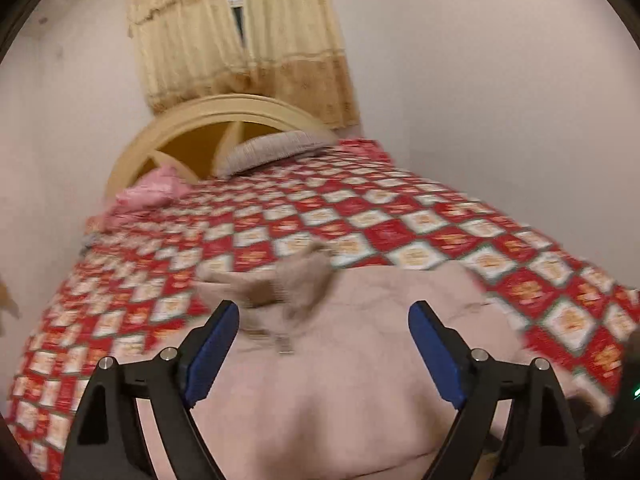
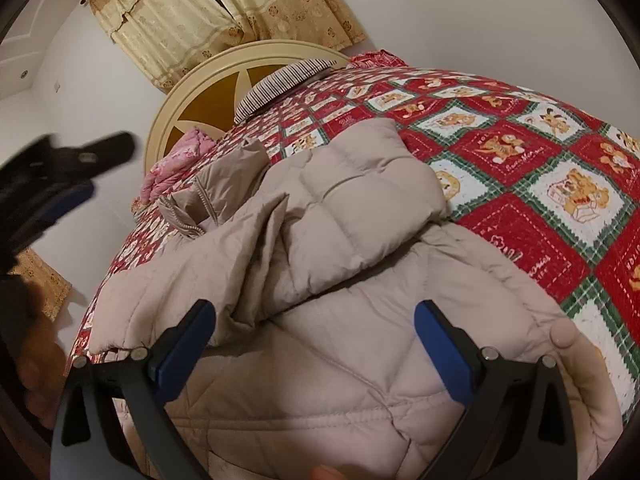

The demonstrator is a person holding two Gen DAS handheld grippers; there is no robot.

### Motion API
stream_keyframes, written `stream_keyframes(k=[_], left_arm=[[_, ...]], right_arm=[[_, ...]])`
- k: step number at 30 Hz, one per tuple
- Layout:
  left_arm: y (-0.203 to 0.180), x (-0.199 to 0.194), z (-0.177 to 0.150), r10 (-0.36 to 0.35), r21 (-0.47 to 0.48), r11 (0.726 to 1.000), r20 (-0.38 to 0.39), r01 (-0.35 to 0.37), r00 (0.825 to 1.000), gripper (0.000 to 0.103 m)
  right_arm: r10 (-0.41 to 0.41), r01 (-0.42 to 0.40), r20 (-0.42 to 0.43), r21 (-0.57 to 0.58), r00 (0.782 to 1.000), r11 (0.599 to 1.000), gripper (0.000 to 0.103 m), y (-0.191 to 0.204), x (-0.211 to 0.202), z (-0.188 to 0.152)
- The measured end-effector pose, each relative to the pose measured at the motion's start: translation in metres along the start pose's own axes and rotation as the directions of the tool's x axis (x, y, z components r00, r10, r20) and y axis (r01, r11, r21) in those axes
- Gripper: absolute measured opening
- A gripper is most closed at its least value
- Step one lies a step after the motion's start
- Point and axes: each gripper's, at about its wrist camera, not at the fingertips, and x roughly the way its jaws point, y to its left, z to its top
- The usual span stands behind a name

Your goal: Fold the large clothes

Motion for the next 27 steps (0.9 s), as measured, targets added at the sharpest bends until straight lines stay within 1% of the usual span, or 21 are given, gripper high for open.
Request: stream_keyframes(k=[2,3,5,6,7,9,11,13,14,16,18,19,22,25,27], left_arm=[[0.031,0.004,-0.010,0.079,-0.002,0.997,-0.023,-0.079,0.997,0.087],[0.051,0.009,-0.017,0.125,-0.006,0.992,-0.046,-0.126,0.991,0.087],[0.083,0.015,-0.032,0.168,-0.030,0.985,-0.087,-0.171,0.982,0.087],[0.103,0.020,-0.040,0.191,-0.045,0.979,-0.109,-0.197,0.975,0.087],[0.117,0.024,-0.047,0.209,-0.056,0.974,-0.127,-0.218,0.970,0.087],[0.141,0.035,-0.060,0.233,-0.082,0.965,-0.166,-0.249,0.958,0.087],[0.159,0.049,-0.075,0.243,-0.127,0.954,-0.211,-0.273,0.947,0.087],[0.167,0.063,-0.088,0.229,-0.161,0.948,-0.254,-0.275,0.940,0.087],[0.168,0.070,-0.095,0.233,-0.165,0.945,-0.272,-0.284,0.934,0.087],[0.166,0.084,-0.108,0.242,-0.157,0.941,-0.309,-0.300,0.920,0.087],[0.163,0.097,-0.122,0.264,-0.141,0.936,-0.330,-0.324,0.906,0.087],[0.164,0.099,-0.126,0.259,-0.149,0.935,-0.334,-0.322,0.906,0.087],[0.168,0.102,-0.133,0.244,-0.178,0.931,-0.343,-0.318,0.907,0.093],[0.173,0.103,-0.137,0.228,-0.210,0.925,-0.354,-0.315,0.907,0.096],[0.173,0.104,-0.138,0.226,-0.215,0.924,-0.362,-0.317,0.904,0.098]], right_arm=[[0.003,-0.003,0.025,0.002,1.000,1.000,0.102,0.000,-0.007,0.002],[-0.002,0.002,0.039,-0.006,0.999,1.000,0.102,0.002,-0.012,0.003],[-0.030,0.033,0.070,-0.046,0.997,0.998,0.102,0.012,-0.024,0.011],[-0.027,0.031,0.074,-0.064,0.997,0.997,0.102,0.019,-0.027,0.015],[-0.009,0.016,0.073,-0.095,0.997,0.995,0.102,0.030,-0.032,0.022],[-0.006,0.015,0.061,-0.153,0.998,0.988,0.102,0.050,-0.031,0.033],[0.005,0.000,0.020,-0.210,1.000,0.978,0.102,0.072,-0.018,0.042],[0.021,-0.025,-0.018,-0.257,1.000,0.966,0.102,0.094,0.005,0.048],[0.013,-0.021,-0.029,-0.266,0.999,0.964,0.102,0.099,0.016,0.048],[-0.003,-0.013,-0.059,-0.274,0.998,0.962,0.102,0.108,0.040,0.047],[-0.016,-0.014,-0.102,-0.285,0.995,0.959,0.102,0.109,0.065,0.039],[-0.035,-0.003,-0.122,-0.298,0.992,0.954,0.101,0.107,0.077,0.033],[-0.082,0.031,-0.158,-0.302,0.984,0.953,0.100,0.097,0.096,0.021],[-0.114,0.060,-0.164,-0.305,0.980,0.951,0.100,0.088,0.102,0.015],[-0.131,0.072,-0.179,-0.305,0.975,0.950,0.101,0.085,0.105,0.012]])
